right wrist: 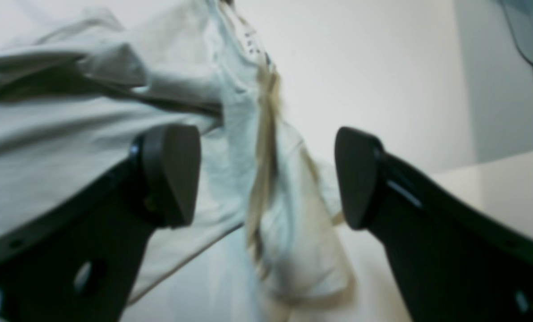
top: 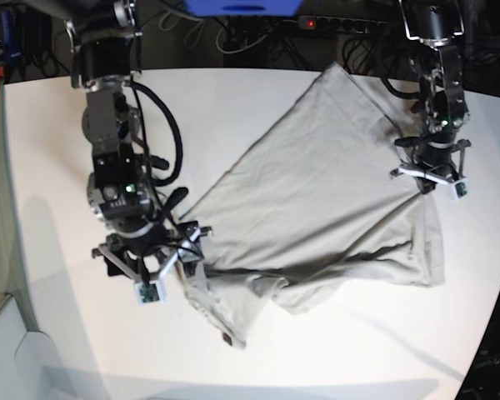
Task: Layout the t-shirt on the table in an organized manner, then fold the t-shirt properly
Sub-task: 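Pull the shirt apart with both grippers to spread it flat, then stretch the shirt wider, moving the grippers away from each other, then regrasp the shirt edges with both grippers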
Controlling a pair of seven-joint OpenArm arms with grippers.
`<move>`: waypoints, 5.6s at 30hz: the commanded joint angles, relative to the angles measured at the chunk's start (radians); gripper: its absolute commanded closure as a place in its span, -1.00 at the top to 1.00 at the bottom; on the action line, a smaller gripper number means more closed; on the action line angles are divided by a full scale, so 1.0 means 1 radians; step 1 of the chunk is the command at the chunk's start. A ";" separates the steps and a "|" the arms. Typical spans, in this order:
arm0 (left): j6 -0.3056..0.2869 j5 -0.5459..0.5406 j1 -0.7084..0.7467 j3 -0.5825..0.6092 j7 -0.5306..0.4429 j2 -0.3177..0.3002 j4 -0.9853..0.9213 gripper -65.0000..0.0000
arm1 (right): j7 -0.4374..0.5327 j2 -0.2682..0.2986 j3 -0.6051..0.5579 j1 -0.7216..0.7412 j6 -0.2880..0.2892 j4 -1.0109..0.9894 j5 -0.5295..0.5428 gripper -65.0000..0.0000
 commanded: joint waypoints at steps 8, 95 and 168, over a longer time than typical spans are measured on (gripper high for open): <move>0.026 0.009 0.010 -0.027 0.021 -0.012 0.005 -0.98 | 0.029 -0.036 0.003 0.173 0.085 -0.174 -0.002 0.45; 0.025 0.012 -0.013 -0.027 0.021 -0.275 -0.006 -0.97 | 0.186 0.187 0.211 0.144 0.094 -0.327 -0.007 -1.00; 0.034 0.020 -0.585 0.188 -0.315 -0.163 -0.851 0.22 | -0.078 0.058 0.132 0.182 0.099 -0.129 -0.006 -0.15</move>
